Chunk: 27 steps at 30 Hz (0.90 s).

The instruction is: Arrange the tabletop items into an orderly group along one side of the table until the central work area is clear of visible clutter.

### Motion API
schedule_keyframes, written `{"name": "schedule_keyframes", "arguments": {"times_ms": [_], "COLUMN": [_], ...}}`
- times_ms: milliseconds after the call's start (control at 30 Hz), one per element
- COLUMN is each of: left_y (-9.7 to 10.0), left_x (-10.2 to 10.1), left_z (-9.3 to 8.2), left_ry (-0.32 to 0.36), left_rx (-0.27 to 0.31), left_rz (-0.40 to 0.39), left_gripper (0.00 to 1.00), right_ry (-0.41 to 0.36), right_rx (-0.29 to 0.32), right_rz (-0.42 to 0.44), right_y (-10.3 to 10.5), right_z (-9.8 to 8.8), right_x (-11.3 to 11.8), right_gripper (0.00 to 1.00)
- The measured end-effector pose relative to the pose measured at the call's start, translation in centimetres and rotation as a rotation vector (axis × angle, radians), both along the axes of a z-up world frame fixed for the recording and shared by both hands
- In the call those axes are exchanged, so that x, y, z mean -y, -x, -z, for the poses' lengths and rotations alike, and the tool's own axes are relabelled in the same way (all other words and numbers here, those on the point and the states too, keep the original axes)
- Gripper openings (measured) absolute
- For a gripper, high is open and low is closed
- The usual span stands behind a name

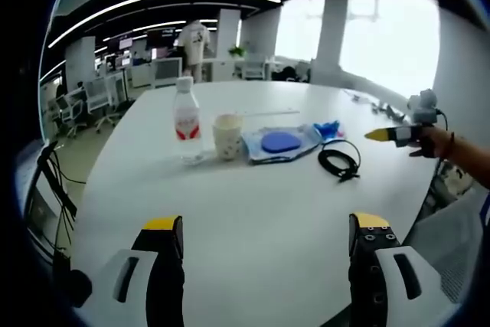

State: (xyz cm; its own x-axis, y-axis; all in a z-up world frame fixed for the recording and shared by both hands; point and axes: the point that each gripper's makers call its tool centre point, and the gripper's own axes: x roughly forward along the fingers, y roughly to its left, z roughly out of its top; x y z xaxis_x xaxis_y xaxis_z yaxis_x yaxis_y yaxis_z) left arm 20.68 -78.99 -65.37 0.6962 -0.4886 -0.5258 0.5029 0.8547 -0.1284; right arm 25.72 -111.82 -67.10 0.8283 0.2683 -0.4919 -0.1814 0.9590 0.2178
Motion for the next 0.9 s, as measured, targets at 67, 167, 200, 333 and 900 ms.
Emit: {"name": "schedule_keyframes", "arguments": {"times_ms": [67,167,200,333,900], "left_y": [0.0,-0.2,-0.4,-0.6,-0.2], "left_x": [0.1,0.2,0.2,0.3,0.0], "left_z": [-0.1,-0.5,-0.6,-1.1,-1.0], "left_ry": [0.002,0.015,0.016,0.024,0.014], "left_rx": [0.002,0.012,0.013,0.028,0.018], "left_rz": [0.003,-0.002,-0.005,-0.012,-0.017], "left_gripper": [0.88,0.88,0.88,0.88,0.89], "right_ry": [0.008,0.001,-0.007,-0.014,0.0], "right_rx": [0.01,0.031,0.039,0.055,0.09], "right_rz": [-0.001,0.011,0.014,0.019,-0.011], "right_y": [0.4,0.8,1.0,1.7,5.9], "right_z": [-0.3,-0.8,-1.0,-1.6,-3.1], "right_x": [-0.1,-0.2,-0.3,-0.5,-0.7], "right_gripper": [0.97,0.97,0.97,0.98,1.0]}}
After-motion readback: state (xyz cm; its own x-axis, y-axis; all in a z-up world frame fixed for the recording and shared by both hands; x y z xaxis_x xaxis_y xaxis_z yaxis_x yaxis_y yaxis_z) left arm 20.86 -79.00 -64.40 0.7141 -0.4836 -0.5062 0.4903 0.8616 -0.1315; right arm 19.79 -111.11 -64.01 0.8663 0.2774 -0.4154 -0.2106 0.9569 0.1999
